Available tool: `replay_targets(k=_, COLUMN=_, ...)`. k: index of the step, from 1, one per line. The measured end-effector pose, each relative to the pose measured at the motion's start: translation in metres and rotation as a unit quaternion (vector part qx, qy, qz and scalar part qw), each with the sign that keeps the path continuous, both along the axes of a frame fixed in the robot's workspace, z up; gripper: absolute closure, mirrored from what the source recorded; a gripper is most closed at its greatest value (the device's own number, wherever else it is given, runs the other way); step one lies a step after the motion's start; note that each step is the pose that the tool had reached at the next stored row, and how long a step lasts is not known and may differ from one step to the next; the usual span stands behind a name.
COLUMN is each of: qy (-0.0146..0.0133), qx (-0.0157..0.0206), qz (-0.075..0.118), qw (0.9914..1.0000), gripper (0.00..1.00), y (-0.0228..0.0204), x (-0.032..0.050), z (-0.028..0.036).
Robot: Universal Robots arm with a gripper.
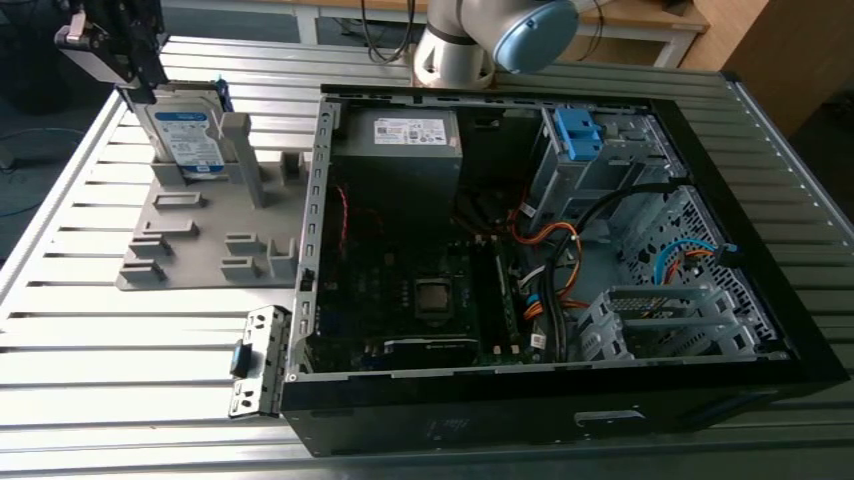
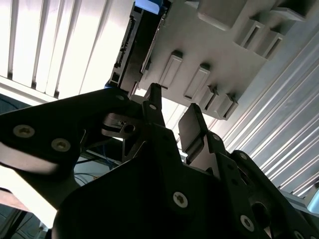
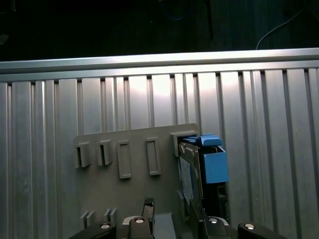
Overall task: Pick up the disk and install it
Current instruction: 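Pick up the disk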
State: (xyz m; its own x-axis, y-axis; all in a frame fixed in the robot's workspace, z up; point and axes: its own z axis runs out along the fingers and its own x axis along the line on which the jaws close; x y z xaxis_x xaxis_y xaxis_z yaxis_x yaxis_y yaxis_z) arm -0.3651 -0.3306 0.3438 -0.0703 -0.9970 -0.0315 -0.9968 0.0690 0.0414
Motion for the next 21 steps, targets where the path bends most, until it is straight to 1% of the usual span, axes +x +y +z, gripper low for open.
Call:
replay_targets(k=1, qy=0.0, qx=0.0, qz=0.0, qw=1.0, gripper=0.59, y=0.0001, x=0.0, z=-0.0001)
replay_targets(k=3, qy=0.0, qx=0.0, qz=0.0, qw=1.0, gripper=0.59, y=0.0021, x=0.0, z=-0.0024)
replay_targets(k=10, qy=0.0, qx=0.0, qz=0.0, qw=1.0, gripper=0.59, y=0.0025, x=0.0, z=-0.003)
replay_targets(k=13, qy=0.0001, qx=0.0, qz=0.0, qw=1.0, gripper=0.59, y=0.0035, x=-0.0001, z=-0.0033)
replay_targets(k=15, qy=0.0, qx=0.0, qz=0.0, qw=1.0, gripper=0.59, y=0.0054, x=-0.0003, z=-0.0036)
replay_targets(k=21, qy=-0.0001, qx=0.0, qz=0.0, qw=1.0, gripper=0.59, y=0.0143, x=-0.0043, z=-0.0047)
